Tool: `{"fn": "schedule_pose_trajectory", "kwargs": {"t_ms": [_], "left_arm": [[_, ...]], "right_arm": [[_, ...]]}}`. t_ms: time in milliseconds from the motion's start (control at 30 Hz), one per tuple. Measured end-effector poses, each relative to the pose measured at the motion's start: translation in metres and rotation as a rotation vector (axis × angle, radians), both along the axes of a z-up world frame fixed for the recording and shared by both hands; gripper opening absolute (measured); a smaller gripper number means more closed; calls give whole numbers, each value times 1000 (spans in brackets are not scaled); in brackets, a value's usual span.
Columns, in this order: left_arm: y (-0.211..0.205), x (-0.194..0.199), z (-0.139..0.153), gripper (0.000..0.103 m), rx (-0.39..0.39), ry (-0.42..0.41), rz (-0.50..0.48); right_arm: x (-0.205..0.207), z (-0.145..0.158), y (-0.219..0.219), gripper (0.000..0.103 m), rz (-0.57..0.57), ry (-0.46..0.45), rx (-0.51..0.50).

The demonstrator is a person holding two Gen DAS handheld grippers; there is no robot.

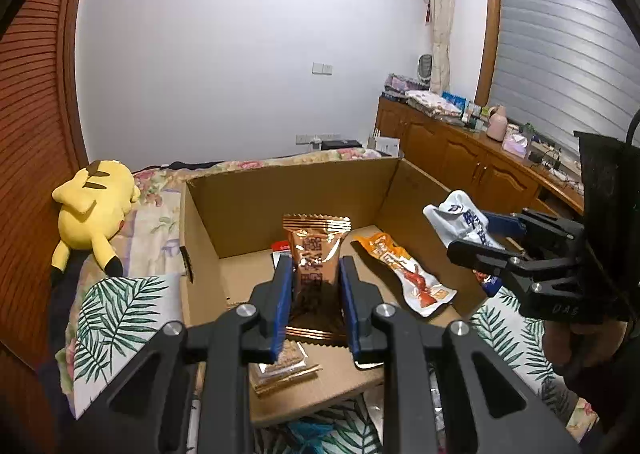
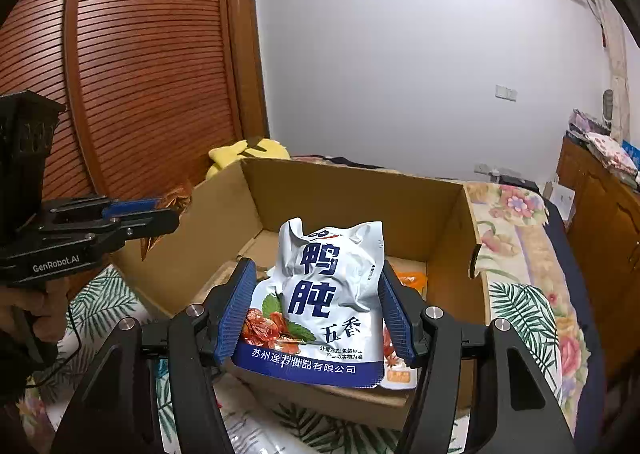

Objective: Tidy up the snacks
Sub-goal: 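Carry both snacks over the box and open both tools to drop them, then move both tools back to the snack pile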

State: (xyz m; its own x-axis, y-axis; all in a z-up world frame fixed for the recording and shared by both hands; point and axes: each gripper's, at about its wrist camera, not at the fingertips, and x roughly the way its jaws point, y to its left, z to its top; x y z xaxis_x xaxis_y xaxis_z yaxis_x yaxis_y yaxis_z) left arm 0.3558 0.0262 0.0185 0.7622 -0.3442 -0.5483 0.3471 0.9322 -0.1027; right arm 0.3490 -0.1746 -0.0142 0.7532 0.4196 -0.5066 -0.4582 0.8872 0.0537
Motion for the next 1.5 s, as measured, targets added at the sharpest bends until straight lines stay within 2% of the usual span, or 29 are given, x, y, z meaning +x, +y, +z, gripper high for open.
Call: {"fn": "schedule_pose_trajectory", "kwargs": {"t_ms": [133, 467, 633, 900, 1133, 1233, 1367, 1500], "left_arm": [[-3, 12, -10, 22, 43, 33, 12], [-3, 26, -31, 26, 65, 100, 18], [-5, 25, -33, 32, 72, 91, 20], [-8, 28, -38, 51, 104, 90, 28], [-12, 26, -39, 56, 115, 71, 42], [-12, 24, -39, 59, 111, 58, 44], [-15, 22, -41, 72, 122, 46, 41], [-16, 22, -42, 72, 130, 33, 61]], "right_arm": [[5, -5, -4, 62, -14, 10, 1], [14, -6, -5, 62, -37, 32, 8], [18, -10, -3, 62, -42, 51, 11], [23, -12, -2, 62, -42, 65, 10], [25, -16, 0, 63, -42, 73, -7], [24, -15, 0, 68, -51, 60, -9], [21, -15, 0, 71, -53, 59, -13], [9, -15, 0, 73, -52, 44, -23]]}}
